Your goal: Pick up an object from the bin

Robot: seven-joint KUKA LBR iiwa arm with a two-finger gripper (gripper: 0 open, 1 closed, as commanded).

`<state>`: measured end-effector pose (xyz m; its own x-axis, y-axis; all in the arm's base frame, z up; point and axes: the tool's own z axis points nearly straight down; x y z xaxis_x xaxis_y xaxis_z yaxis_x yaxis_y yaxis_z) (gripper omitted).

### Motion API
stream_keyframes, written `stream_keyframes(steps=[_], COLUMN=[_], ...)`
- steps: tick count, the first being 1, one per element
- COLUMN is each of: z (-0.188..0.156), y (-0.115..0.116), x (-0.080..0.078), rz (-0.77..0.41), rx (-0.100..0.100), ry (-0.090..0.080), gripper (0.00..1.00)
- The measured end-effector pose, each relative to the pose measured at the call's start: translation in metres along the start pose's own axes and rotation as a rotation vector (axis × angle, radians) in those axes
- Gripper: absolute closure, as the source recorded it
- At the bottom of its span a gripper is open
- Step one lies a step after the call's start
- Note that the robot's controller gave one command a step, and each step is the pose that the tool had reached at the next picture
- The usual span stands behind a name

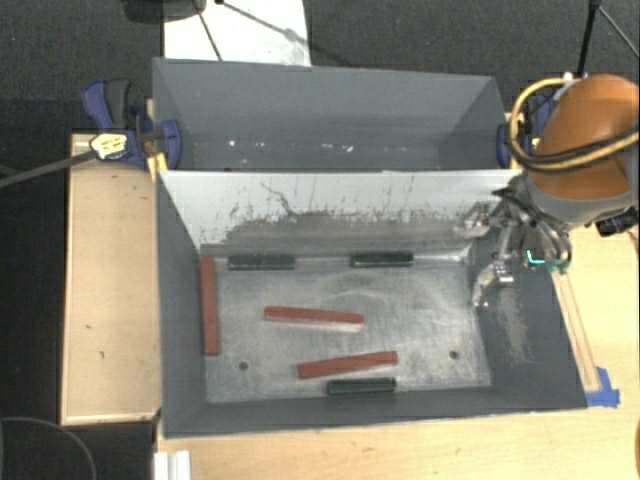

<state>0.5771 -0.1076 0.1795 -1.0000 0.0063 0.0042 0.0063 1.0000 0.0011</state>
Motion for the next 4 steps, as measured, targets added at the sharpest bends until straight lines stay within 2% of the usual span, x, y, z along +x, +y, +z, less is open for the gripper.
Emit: stream_keyframes(steps=[1,2,3,4], z=[-0.005,0.047,0.057,0.097], y=[0.0,0.022,0.054,0.11], x=[-0.002,-0.006,0.001,-0.014], rz=[-0.003,-0.05,-0.055,0.085], rx=[0.002,0.003,-0.001,0.0], ry=[-0.008,-0.014,0.005,-0.007], gripper=[0.0,0.0,0.0,1.0])
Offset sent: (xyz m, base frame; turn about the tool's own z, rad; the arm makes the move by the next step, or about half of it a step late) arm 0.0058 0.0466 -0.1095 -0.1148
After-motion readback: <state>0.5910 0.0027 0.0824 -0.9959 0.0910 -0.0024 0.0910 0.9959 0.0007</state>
